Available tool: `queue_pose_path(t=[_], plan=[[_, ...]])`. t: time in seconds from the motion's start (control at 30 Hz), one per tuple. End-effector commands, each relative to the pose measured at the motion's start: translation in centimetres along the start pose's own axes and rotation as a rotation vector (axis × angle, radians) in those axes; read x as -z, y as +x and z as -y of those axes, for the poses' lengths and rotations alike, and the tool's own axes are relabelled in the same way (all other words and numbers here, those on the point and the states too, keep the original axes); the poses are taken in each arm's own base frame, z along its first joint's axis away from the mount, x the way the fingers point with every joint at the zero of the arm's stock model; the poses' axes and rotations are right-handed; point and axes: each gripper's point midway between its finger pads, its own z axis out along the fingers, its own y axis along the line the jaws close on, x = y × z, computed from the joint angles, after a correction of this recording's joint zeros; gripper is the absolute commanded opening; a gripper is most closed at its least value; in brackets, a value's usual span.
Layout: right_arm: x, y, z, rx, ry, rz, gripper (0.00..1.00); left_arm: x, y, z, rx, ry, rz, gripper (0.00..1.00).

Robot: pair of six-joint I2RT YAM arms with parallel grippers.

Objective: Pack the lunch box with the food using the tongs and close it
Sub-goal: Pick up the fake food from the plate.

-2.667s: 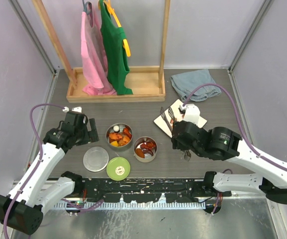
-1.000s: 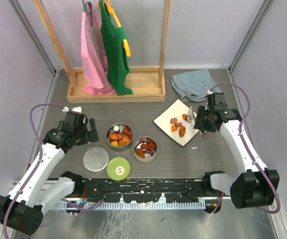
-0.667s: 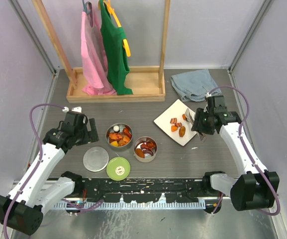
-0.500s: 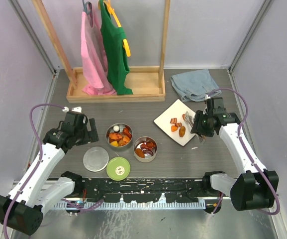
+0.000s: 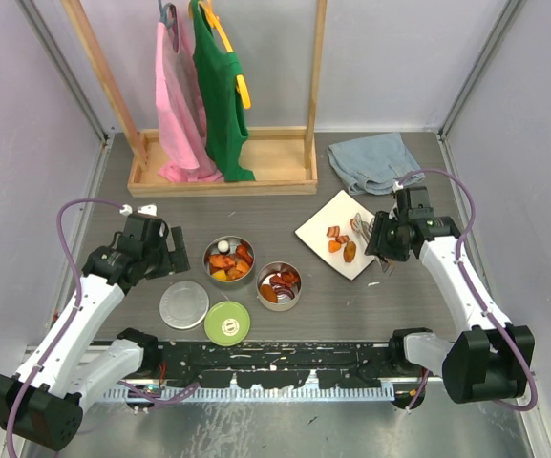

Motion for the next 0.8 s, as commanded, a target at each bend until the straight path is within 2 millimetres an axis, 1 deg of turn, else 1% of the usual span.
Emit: queue_pose_path(t=[0.0,0.27,0.43,0.53,0.77], plan=[[0.02,-1.52,-0.64,0.018,-0.029,0.057,0.49,0.29,-0.94,0.24,-0.001,0.012,0.033,0.98],[-0.34,-1.67,-0.13,0.007,0.002,0.057,0.49,0.27,-0.94,0.23,-0.001,0.010,0.033,0.98],[-0.63,-1.14,-0.06,0.005,0.006,0.029,0.48,0.23,-0.91,0.27,-0.002,0.012,0.030,0.98],[-0.57,-0.98,-0.28,0.007,-0.009,0.024,0.46,0.21,-0.92,0.32,-0.002,0.013,0.028,0.98],[-0.11,-1.28,-0.47,0.009,-0.019,0.044,0.45,0.20,-0.91,0.32,-0.002,0.013,0.027,0.98]])
